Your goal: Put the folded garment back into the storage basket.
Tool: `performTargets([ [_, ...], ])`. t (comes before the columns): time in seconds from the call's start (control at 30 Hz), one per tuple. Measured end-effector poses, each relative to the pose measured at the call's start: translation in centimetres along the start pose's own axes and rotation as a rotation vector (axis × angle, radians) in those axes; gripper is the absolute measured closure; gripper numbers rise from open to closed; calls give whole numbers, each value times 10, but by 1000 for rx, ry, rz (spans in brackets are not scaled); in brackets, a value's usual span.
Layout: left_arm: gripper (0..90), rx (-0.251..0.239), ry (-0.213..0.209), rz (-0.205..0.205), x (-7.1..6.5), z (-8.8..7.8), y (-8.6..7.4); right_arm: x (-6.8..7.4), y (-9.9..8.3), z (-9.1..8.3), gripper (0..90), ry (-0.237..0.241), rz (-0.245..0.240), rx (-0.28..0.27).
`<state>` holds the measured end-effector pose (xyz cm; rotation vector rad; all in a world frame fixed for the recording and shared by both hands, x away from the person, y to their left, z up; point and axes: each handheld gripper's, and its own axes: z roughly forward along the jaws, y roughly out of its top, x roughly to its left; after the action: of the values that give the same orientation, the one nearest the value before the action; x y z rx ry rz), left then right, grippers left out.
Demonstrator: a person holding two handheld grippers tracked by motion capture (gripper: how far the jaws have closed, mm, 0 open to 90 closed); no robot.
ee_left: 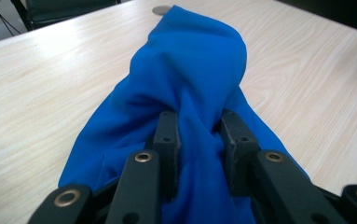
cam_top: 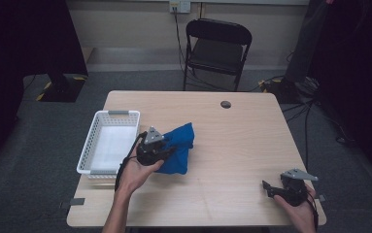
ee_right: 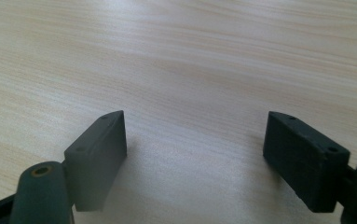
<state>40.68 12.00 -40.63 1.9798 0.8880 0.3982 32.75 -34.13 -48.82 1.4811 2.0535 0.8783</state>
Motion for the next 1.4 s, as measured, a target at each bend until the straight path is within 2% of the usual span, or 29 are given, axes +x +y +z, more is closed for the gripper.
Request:
performTargets([
  [0.37, 713, -33, 4, 2, 3, -13, 6, 0, 0, 0, 205, 0, 0, 0],
  [0.7, 713, -36, -1, 5, 4, -19, 9, 0, 0, 0, 205, 0, 0, 0],
  [1.03, 713, -70, 13, 6, 6, -31, 14, 0, 0, 0, 205, 0, 0, 0],
  [1.4, 714, -105, 34, -12, 15, -46, 15, 0, 0, 0, 205, 0, 0, 0],
])
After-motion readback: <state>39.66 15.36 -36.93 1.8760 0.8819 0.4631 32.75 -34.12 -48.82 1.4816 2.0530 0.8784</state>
